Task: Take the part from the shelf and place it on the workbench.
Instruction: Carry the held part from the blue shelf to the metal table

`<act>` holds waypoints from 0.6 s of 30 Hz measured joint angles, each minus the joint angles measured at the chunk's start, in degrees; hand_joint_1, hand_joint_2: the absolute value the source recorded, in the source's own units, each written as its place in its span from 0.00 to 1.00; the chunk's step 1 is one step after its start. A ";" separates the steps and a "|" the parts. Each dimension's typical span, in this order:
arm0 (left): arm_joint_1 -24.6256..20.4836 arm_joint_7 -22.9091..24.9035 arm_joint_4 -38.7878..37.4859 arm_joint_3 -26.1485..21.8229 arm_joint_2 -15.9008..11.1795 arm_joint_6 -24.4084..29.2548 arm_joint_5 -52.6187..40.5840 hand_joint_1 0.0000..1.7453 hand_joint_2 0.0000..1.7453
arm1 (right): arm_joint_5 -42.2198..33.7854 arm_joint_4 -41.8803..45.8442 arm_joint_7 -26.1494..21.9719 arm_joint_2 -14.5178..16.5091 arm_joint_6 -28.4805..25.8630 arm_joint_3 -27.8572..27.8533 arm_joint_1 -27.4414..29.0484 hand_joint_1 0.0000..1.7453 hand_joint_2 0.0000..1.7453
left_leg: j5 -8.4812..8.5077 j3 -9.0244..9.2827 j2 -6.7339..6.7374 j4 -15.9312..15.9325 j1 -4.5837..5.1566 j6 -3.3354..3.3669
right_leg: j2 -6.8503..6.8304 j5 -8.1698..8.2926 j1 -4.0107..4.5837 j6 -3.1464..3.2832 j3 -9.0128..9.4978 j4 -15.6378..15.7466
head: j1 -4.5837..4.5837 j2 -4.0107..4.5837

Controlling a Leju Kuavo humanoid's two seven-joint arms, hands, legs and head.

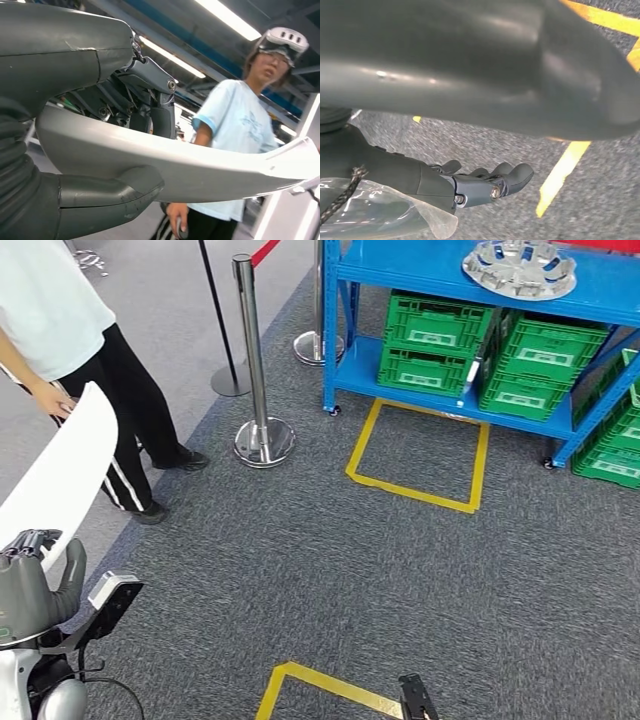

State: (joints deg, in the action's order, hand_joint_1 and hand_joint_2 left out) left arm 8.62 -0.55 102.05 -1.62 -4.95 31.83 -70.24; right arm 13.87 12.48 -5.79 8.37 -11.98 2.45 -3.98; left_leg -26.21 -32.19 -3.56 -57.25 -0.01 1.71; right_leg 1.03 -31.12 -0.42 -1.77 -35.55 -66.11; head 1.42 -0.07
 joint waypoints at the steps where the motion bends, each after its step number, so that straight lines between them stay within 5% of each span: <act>1: -0.06 0.00 -0.01 -0.01 0.01 0.01 0.01 0.97 1.00 | 0.01 -0.01 -0.01 0.00 0.05 0.00 -0.01 0.00 0.00 | -0.10 -0.13 -0.72 -0.30 0.03 -0.24 | 1.34 1.44 -0.21 0.05 1.76 3.77 | 0.00 0.00; 3: -0.22 0.01 -0.01 -0.02 0.00 0.04 0.01 0.97 1.00 | 0.02 -0.01 0.00 0.00 0.15 0.01 -0.03 0.00 0.00 | -0.07 -0.67 -1.99 -0.74 -0.03 -0.91 | 3.27 2.17 -0.40 0.35 3.86 7.66 | -0.03 0.00; 6: -0.15 0.02 -0.01 -0.08 -0.04 0.06 0.02 0.97 1.00 | 0.09 0.02 0.01 0.04 0.19 -0.01 -0.11 0.00 0.00 | 0.12 -1.41 -3.11 -1.01 -0.24 -1.92 | 2.11 2.14 -0.40 1.25 4.25 8.07 | -0.06 0.00; 8: -0.35 0.02 -0.01 -0.13 -0.14 0.06 0.03 0.97 1.00 | 0.16 0.03 -0.03 0.10 0.26 -0.01 -0.25 0.00 0.00 | -1.64 -2.72 -0.88 -3.77 -0.16 -2.54 | 0.65 2.31 -0.62 2.01 4.45 8.45 | -0.56 0.00; 10: -0.69 0.02 -0.05 -0.11 -0.15 0.02 0.04 0.97 1.00 | 0.24 0.03 -0.05 0.10 0.27 -0.01 -0.15 0.00 0.00 | -5.04 -5.93 2.05 -10.61 -0.30 -3.16 | -0.98 2.24 -0.55 2.46 4.54 8.54 | -1.06 0.00; 12: -0.72 0.02 -0.23 -0.09 -0.08 -0.01 0.09 0.97 1.00 | 0.28 0.02 -0.17 0.07 0.17 -0.02 0.08 0.00 0.00 | -6.73 -8.59 2.99 -16.17 -0.58 -3.50 | -2.65 2.10 -0.44 2.54 4.54 8.52 | -1.12 0.00; 14: -0.69 -0.02 -0.46 -0.09 -0.08 -0.01 0.17 0.97 1.00 | 0.23 0.02 -0.43 0.04 -0.01 -0.03 0.12 0.00 0.00 | -4.40 -7.40 3.44 -13.98 -0.68 -3.43 | -4.15 1.93 -0.36 2.46 4.68 8.51 | -1.13 0.00; 16: -0.82 -0.07 -0.57 -0.09 -0.09 -0.02 0.30 0.97 1.00 | 0.10 0.02 -0.64 0.04 -0.25 -0.06 0.09 0.00 0.00 | -0.89 -3.40 5.57 -6.39 -0.29 -2.84 | -5.44 1.68 -0.18 2.14 5.01 8.52 | -1.11 0.00; 18: -1.11 -0.14 -0.72 -0.09 -0.07 -0.05 0.45 0.97 1.00 | -0.12 0.02 -0.70 0.04 -0.53 -0.24 0.18 0.00 0.00 | 0.14 -1.06 7.65 -1.56 0.32 -2.02 | -6.61 1.40 0.15 1.63 5.22 8.52 | -1.07 0.00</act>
State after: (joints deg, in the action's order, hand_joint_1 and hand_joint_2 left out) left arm 7.51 -0.69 101.33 -1.70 -5.02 31.78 -69.79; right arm 13.75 12.50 -6.50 8.41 -12.51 2.21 -3.81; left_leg -26.08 -33.25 4.09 -58.81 0.32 -0.32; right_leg -5.58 -29.72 -0.28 -0.14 -30.34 -57.59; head 0.36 -0.07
